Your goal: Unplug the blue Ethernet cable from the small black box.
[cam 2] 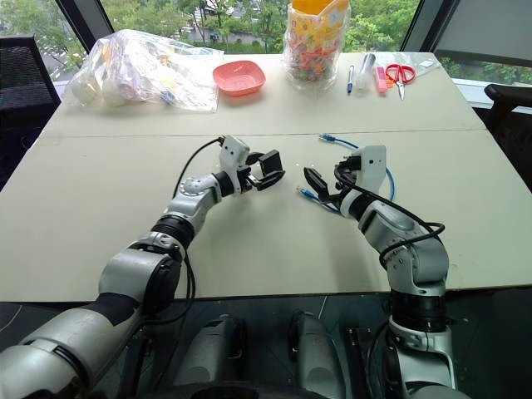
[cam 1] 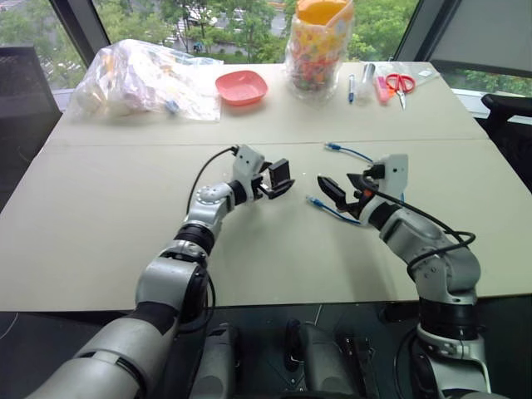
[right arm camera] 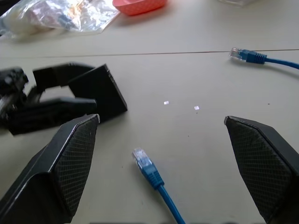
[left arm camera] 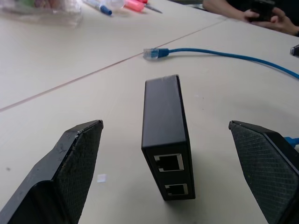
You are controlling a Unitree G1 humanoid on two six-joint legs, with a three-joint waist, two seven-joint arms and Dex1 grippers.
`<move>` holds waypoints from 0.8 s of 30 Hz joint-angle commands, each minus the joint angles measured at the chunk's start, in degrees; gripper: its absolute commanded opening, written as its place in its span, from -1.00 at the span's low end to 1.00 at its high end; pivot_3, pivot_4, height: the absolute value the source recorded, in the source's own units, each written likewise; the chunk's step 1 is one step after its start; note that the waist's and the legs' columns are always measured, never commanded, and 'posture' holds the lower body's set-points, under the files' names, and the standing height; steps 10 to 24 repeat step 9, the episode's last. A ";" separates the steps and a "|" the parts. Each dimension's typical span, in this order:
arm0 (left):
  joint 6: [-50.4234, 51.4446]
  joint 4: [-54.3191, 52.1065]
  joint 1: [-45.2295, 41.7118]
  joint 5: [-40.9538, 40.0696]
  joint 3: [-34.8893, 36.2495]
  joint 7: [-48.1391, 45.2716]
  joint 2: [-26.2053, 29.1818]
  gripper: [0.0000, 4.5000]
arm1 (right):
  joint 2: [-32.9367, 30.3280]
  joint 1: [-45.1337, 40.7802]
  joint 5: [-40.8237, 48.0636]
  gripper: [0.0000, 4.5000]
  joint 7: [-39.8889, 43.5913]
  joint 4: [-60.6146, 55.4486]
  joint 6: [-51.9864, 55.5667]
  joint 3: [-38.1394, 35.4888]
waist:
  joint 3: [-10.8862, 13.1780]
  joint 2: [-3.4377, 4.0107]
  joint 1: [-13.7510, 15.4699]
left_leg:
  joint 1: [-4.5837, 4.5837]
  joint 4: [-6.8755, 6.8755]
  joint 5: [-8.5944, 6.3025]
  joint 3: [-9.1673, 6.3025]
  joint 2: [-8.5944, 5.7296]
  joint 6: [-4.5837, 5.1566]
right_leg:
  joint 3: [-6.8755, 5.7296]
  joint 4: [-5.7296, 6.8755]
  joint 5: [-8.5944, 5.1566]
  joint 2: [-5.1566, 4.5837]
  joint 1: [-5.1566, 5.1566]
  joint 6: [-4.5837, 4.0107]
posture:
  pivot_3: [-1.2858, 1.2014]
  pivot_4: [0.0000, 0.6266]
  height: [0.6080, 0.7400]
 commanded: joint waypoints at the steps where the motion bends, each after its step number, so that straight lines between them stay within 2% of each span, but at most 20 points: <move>1: 18.60 -23.47 6.36 -6.99 0.06 -7.15 7.31 0.99 | -4.14 4.05 1.78 1.00 7.09 -6.67 -2.70 -0.70 | -0.01 0.02 -0.33 | 0.01 0.00 -0.01 -0.01 0.01 0.01 | 0.00 0.02 0.00 0.02 0.01 -0.01 | 0.03 -0.52 1.00; 5: 37.07 -46.41 17.84 -14.21 0.03 -10.56 17.64 0.99 | -6.09 7.52 2.51 1.00 9.73 -7.95 -4.22 -2.36 | -0.01 0.02 -1.07 | 0.07 -0.01 -0.02 -0.01 0.09 0.03 | 0.02 0.03 -0.02 0.10 0.03 -0.02 | 0.03 -0.52 1.00; 6: 41.96 -52.26 22.20 -16.78 1.92 -9.82 20.20 0.99 | -6.90 8.75 3.53 1.00 11.33 -8.51 -3.84 -2.62 | -0.02 0.06 -1.05 | 0.07 0.02 -0.02 -0.01 0.10 0.02 | 0.02 0.02 -0.09 0.10 0.03 -0.14 | 0.03 -0.52 1.00; 9: 49.89 -62.38 30.12 -21.45 5.77 -6.58 23.60 0.99 | -8.40 11.05 5.50 1.00 14.39 -9.95 -3.02 -2.54 | -0.02 0.06 -1.10 | 0.25 0.03 -0.04 -0.01 0.12 -0.03 | 0.04 -0.05 -0.16 0.06 0.21 -0.26 | 0.03 -0.52 1.00; 24: 49.89 -62.38 30.12 -21.45 5.77 -6.58 23.60 0.99 | -8.40 11.05 5.50 1.00 14.39 -9.95 -3.02 -2.54 | -0.02 0.06 -1.10 | 0.25 0.03 -0.04 -0.01 0.12 -0.03 | 0.04 -0.05 -0.16 0.06 0.21 -0.26 | 0.03 -0.52 1.00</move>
